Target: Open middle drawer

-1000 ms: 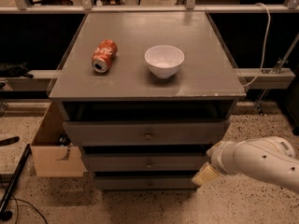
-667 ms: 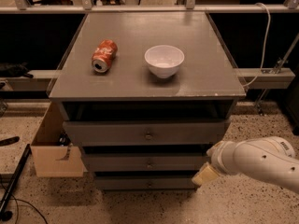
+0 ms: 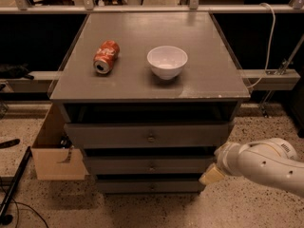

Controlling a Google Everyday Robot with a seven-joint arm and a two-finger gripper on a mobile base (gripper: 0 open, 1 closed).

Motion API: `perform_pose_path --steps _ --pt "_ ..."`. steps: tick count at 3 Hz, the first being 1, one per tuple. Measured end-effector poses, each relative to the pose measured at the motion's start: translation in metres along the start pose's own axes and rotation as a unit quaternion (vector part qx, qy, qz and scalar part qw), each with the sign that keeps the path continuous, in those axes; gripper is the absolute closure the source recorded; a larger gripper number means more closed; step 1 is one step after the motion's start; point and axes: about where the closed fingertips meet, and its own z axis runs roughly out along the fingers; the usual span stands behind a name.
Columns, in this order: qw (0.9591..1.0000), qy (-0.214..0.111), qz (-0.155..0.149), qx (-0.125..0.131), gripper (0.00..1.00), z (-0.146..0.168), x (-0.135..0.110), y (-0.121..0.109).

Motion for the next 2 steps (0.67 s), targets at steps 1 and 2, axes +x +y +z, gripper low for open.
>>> perform_pose_path --steps 1,2 --pt "0.9996 -0.003 0.002 0.029 0.00 0.0185 0.0109 -0.0238" --pt "0.9996 -0.004 -0.002 0.029 0.00 0.0199 0.0094 -0.0231"
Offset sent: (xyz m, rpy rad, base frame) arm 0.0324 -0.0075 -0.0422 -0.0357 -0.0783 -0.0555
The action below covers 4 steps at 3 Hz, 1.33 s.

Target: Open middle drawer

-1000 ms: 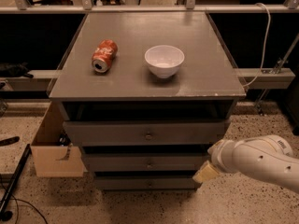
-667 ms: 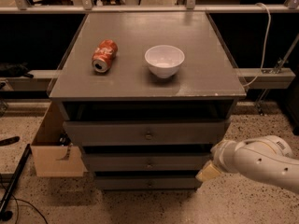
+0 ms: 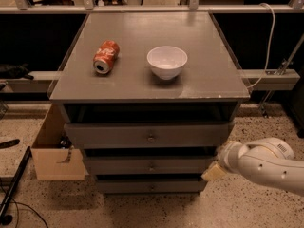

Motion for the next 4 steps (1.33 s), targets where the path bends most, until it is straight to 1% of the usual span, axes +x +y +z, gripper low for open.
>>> perform_pose_path --steps 1,2,3,4 --pt "0.9993 -0.015 -0.032 -0.009 0.00 0.008 -0.011 0.014" --pt "0.9959 -0.044 -0.078 -0.011 0.00 0.011 -0.021 0.027" --pt "0.9895 -0.068 -0.127 0.006 0.00 0.014 -0.019 0.016" --pt "0.9856 -0.066 -0.156 0.013 0.00 0.037 -0.024 -0.001"
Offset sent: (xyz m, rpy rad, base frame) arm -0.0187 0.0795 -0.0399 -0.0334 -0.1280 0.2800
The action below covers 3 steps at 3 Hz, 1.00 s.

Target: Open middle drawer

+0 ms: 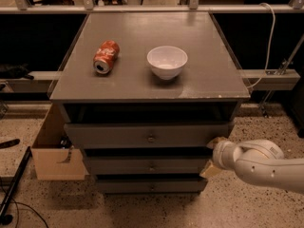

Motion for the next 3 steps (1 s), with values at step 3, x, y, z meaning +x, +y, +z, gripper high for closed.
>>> perform_pose_path --steps 3 --pt "0.9971 0.031 -0.014 -0.069 0.00 0.017 -0.021 0.048"
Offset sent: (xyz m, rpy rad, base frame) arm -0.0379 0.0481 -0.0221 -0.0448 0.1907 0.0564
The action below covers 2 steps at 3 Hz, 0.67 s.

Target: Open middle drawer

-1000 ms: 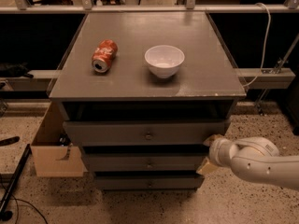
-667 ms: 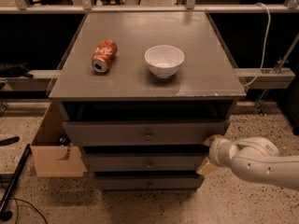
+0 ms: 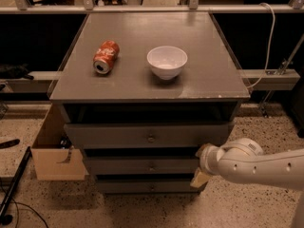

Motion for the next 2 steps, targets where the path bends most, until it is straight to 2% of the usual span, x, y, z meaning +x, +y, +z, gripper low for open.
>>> perform_pose_path --steps 1,2 --pt "1.0000 -0.003 0.001 0.005 0.00 -0.002 0.000 -0.002" --pt "0.9993 -0.023 0.008 0.030 0.00 -0.013 0.000 -0.016"
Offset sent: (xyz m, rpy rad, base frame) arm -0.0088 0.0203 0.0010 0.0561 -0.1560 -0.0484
